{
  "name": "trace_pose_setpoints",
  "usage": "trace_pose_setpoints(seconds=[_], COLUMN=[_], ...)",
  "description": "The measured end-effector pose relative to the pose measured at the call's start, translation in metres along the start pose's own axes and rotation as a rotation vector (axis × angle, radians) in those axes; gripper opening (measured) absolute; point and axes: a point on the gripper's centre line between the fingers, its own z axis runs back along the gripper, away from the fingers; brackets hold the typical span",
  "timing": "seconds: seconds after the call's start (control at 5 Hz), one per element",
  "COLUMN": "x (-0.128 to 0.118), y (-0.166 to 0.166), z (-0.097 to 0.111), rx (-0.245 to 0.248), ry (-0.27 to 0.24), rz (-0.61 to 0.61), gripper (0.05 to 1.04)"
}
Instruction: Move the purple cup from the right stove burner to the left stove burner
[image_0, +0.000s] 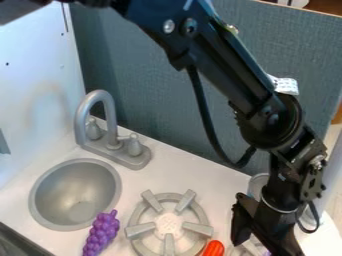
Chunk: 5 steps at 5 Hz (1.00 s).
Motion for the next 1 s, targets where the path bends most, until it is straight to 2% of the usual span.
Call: trace_pose_setpoints(seconds=[0.2,0.6,0.8,1.0], x=[-0.006,0.01,0.016,0.02], y=[0.0,-0.005,-0.007,-0.004], z=[-0.013,-0.01,-0.011,-0.012], rx=[0.001,-0.028,-0.042,-0.025], ry=[0.04,0.01,-0.03,-0.032], rz=[-0.002,-0.017,0.013,0.049], gripper=[1.0,1.0,1.0,1.0])
